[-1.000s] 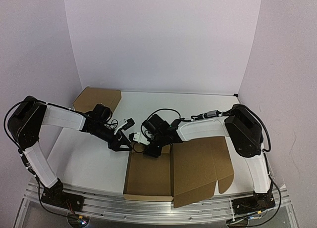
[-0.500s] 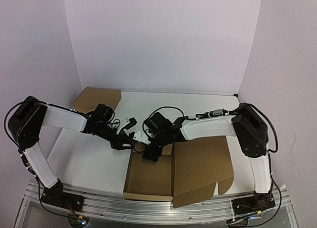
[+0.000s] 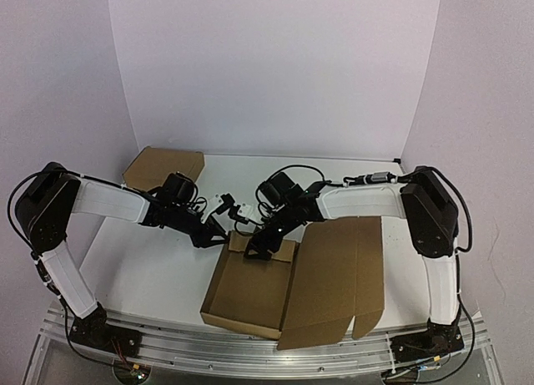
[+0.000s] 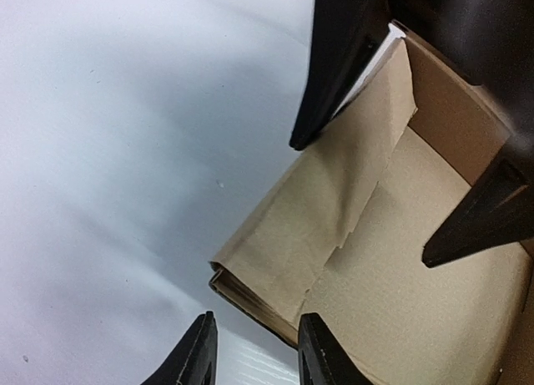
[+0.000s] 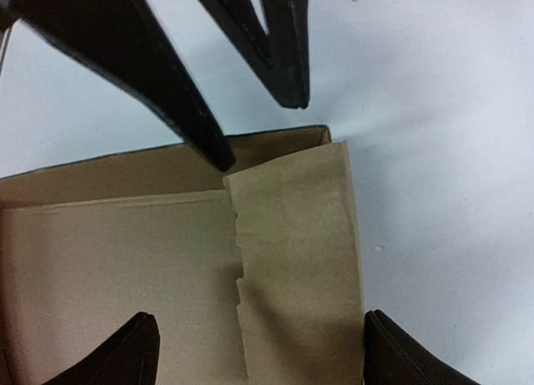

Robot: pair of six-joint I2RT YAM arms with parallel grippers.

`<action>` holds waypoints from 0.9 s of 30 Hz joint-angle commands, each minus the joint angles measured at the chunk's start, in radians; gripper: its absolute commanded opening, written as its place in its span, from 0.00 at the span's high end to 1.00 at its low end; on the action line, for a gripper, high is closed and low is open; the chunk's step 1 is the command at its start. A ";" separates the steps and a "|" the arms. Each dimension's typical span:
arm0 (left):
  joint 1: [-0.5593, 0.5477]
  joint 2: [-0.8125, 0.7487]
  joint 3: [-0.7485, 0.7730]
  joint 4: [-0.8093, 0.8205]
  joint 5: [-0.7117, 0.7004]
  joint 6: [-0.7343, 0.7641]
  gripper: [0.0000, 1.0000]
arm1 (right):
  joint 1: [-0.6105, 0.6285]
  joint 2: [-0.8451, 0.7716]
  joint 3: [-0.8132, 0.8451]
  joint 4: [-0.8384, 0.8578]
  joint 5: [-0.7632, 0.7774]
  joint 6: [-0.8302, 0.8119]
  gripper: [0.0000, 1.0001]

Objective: Fold the paper box

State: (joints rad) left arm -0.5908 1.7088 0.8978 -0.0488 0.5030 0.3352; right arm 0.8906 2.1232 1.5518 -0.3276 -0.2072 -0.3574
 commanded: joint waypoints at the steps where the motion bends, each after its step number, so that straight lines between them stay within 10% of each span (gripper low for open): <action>1: -0.014 0.023 0.009 -0.034 -0.010 0.025 0.65 | -0.014 0.069 0.124 0.008 0.003 0.060 0.18; 27: -0.020 0.023 0.010 -0.021 0.070 -0.013 0.70 | -0.054 0.176 0.216 -0.060 0.004 0.076 0.33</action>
State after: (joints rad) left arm -0.6033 1.7169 0.8989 -0.0521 0.5724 0.3218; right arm 0.8398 2.2579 1.7481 -0.3748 -0.1797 -0.2659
